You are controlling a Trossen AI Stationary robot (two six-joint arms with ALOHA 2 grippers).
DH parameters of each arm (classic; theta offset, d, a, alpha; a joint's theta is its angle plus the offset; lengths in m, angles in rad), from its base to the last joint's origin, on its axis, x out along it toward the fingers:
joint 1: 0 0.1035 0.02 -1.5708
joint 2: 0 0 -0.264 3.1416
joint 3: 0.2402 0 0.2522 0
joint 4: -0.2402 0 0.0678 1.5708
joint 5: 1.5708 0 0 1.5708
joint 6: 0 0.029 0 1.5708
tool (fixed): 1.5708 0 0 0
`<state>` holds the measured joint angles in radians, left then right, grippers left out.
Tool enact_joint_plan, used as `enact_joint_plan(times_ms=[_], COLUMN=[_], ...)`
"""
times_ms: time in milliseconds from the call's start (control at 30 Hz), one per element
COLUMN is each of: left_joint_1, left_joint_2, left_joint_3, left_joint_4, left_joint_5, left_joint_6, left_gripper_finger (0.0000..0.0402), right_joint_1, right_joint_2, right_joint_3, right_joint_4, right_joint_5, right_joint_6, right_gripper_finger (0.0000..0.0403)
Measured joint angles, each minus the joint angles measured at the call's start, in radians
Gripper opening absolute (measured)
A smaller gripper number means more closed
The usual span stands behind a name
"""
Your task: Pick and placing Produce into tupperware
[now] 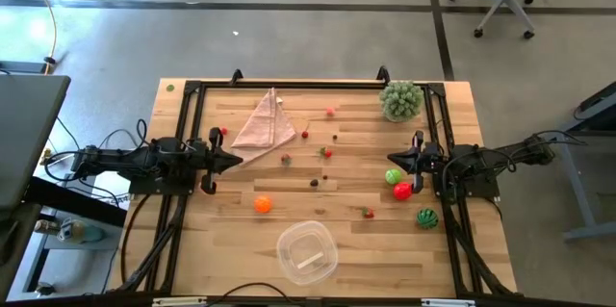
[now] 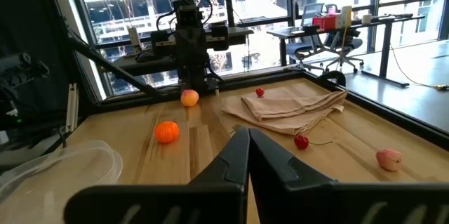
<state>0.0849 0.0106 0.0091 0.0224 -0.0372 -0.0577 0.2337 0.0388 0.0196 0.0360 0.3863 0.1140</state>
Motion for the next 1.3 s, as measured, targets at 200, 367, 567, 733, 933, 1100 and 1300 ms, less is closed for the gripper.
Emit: enact_joint_plan(times_ms=[200,367,567,733,933,1100,1300], left_joint_1=[0.0,0.0,0.0,0.0,0.0,0.0,0.0], left_joint_2=[0.0,0.0,0.0,0.0,0.0,0.0,0.0], left_joint_3=[0.0,0.0,0.0,0.0,0.0,0.0,0.0], left_joint_4=[0.0,0.0,0.0,0.0,0.0,0.0,0.027], left_joint_5=[0.0,0.0,0.0,0.0,0.0,0.0,0.0], left_joint_6=[0.0,0.0,0.0,0.0,0.0,0.0,0.0], left_gripper_finger=[0.0001,0.0001,0.0001,0.0001,0.0001,0.0001,0.0001], right_joint_1=[0.0,0.0,0.0,0.0,0.0,0.0,0.0], right_joint_2=[0.0,0.0,0.0,0.0,0.0,0.0,0.0], right_joint_3=[0.0,0.0,0.0,0.0,0.0,0.0,0.0], right_joint_4=[0.0,0.0,0.0,0.001,0.003,0.007,0.054], right_joint_5=[0.003,0.003,0.004,0.011,0.014,0.018,0.032], right_joint_6=[-0.017,-0.018,0.027,0.1,0.192,0.201,0.2], right_gripper_finger=[0.0,0.0,0.0,0.0,0.0,0.0,0.0])
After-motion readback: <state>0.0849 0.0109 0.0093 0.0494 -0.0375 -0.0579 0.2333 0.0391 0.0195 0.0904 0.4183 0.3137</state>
